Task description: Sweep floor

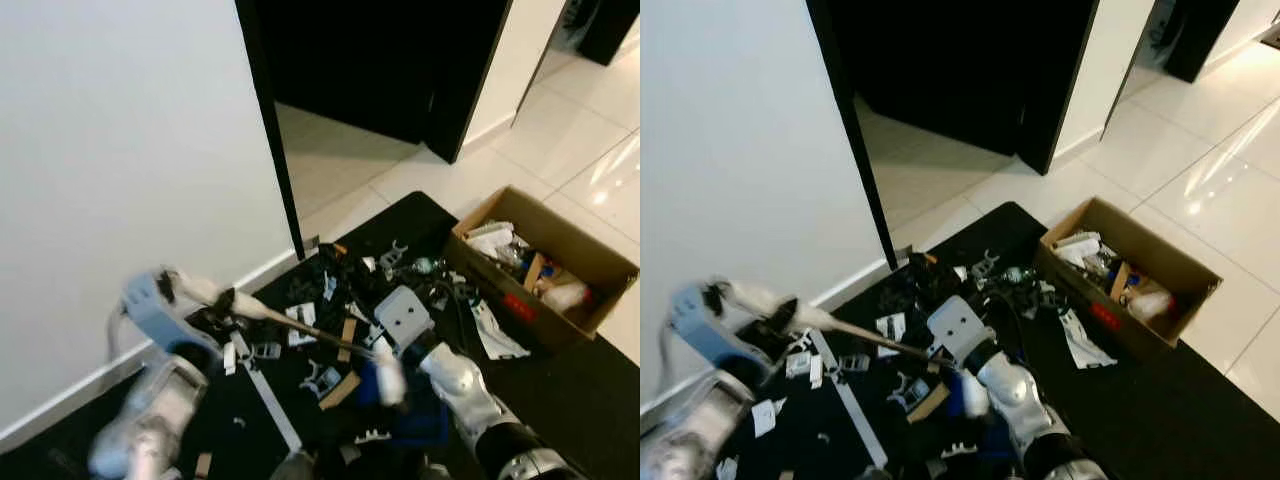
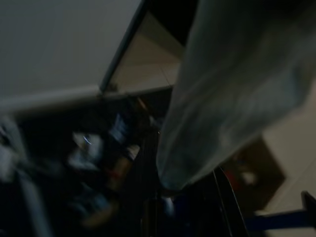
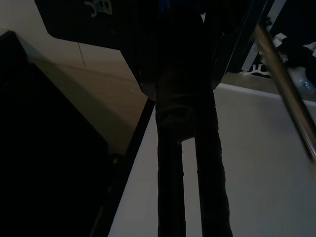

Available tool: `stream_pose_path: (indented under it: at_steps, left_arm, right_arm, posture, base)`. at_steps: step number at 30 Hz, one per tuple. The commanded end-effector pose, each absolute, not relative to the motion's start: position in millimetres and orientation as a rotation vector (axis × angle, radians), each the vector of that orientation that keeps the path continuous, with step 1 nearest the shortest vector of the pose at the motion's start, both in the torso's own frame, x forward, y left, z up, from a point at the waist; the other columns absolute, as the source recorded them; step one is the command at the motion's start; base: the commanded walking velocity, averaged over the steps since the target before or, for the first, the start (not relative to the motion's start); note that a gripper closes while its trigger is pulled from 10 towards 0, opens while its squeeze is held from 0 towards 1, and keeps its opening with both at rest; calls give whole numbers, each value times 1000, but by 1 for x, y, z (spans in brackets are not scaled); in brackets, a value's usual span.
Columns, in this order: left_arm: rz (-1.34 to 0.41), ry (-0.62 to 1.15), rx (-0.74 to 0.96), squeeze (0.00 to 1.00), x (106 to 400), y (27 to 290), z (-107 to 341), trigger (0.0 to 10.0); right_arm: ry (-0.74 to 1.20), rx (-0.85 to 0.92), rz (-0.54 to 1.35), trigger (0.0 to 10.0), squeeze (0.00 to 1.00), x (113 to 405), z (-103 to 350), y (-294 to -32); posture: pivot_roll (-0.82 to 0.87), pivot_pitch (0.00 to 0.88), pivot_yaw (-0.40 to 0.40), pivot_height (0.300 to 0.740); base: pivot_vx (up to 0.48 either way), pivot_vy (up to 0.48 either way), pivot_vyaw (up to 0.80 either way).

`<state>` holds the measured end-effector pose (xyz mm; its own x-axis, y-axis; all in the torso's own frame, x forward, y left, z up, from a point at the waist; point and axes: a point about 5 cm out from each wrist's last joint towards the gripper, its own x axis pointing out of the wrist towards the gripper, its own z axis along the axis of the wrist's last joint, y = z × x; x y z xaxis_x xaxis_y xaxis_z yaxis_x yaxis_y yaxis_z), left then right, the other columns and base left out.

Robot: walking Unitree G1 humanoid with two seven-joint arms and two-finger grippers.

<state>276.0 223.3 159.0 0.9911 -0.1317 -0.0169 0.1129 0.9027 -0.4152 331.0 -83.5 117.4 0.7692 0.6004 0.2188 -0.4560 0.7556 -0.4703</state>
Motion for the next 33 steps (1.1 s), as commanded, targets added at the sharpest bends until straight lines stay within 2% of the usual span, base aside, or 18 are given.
stream_pose_path:
  at_steps: [1, 3, 4, 6, 10, 14, 19, 22, 33]
  left_arm:
    - [-76, 51, -346, 0, 267, 246, 163, 10000]
    - [-67, 46, -332, 0, 266, 251, 167, 10000]
    - [-58, 46, -280, 0, 262, 265, 177, 10000]
    - [-62, 86, -183, 0, 258, 273, 177, 10000]
    - [-95, 158, -57, 0, 253, 275, 161, 10000]
    - [-37, 187, -125, 0, 257, 267, 127, 10000]
    - [3, 186, -148, 0, 262, 263, 108, 10000]
    - [50, 146, -236, 0, 268, 261, 99, 10000]
    - [62, 2, -505, 0, 290, 243, 108, 10000]
  right_arm:
    - [-305, -406, 593, 10000, 0, 325, 101, -86]
    - [-304, -407, 593, 10000, 0, 325, 101, -86]
    - [-303, -406, 596, 10000, 0, 324, 100, -85]
    - [-303, -406, 599, 10000, 0, 324, 100, -84]
    - [-303, -405, 603, 10000, 0, 325, 101, -83]
    - [-307, -407, 606, 10000, 0, 325, 102, -82]
    - [-313, -406, 605, 10000, 0, 326, 103, -83]
    - [-311, -409, 605, 10000, 0, 325, 102, -84]
    - [-311, -410, 601, 10000, 0, 325, 102, -85]
  posture:
    - [182, 323, 93, 740]
    - [182, 323, 93, 740]
    - [187, 325, 90, 740]
    - [190, 325, 87, 740]
    - [192, 327, 82, 740]
    - [181, 332, 78, 740]
    - [160, 341, 73, 740]
    - [154, 345, 70, 740]
    - [141, 348, 67, 740]
  base:
    - [0, 0, 0]
    - [0, 0, 0]
    - [0, 0, 0]
    - [0, 0, 0]
    - [0, 0, 0]
    - [0, 0, 0]
    - [0, 0, 0]
    - [0, 0, 0]
    - [0, 0, 0]
